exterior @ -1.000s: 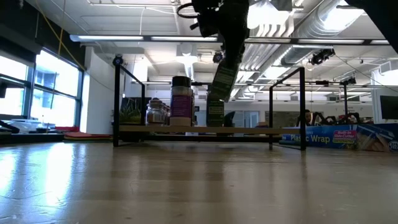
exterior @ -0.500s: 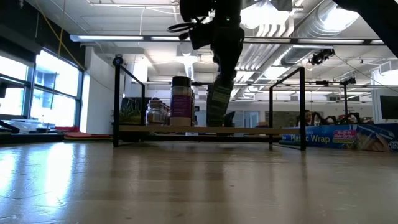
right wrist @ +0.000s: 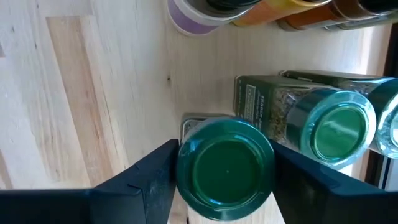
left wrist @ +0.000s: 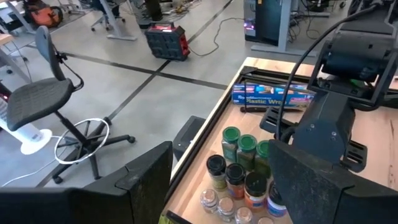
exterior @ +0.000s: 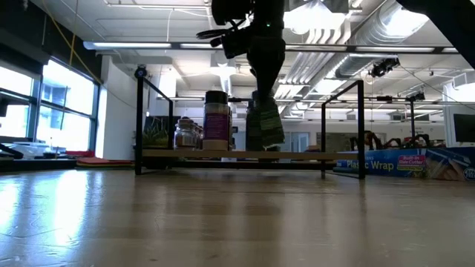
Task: Shelf spices
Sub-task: Put the green seasoning bottle aligned with the other green seasoning bottles on the shelf
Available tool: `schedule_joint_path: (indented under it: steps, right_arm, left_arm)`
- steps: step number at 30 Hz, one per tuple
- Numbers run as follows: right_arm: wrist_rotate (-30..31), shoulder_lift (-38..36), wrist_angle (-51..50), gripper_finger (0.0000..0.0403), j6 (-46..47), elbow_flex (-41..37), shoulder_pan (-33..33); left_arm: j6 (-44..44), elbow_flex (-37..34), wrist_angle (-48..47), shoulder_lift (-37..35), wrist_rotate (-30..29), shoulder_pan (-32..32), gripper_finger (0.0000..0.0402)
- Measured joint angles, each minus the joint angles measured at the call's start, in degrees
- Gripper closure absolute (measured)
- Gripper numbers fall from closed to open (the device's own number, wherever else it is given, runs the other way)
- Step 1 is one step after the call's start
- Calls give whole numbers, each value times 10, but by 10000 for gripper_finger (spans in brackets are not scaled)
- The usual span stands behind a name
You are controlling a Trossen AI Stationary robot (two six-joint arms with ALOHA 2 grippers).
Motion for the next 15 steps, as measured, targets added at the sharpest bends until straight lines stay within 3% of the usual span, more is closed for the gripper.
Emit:
schedule_joint_path:
  steps: [15]
  right_arm:
    - [3,0,20,177,-3,0,0]
  left_arm:
    - [6,0,0,0,0,0,143]
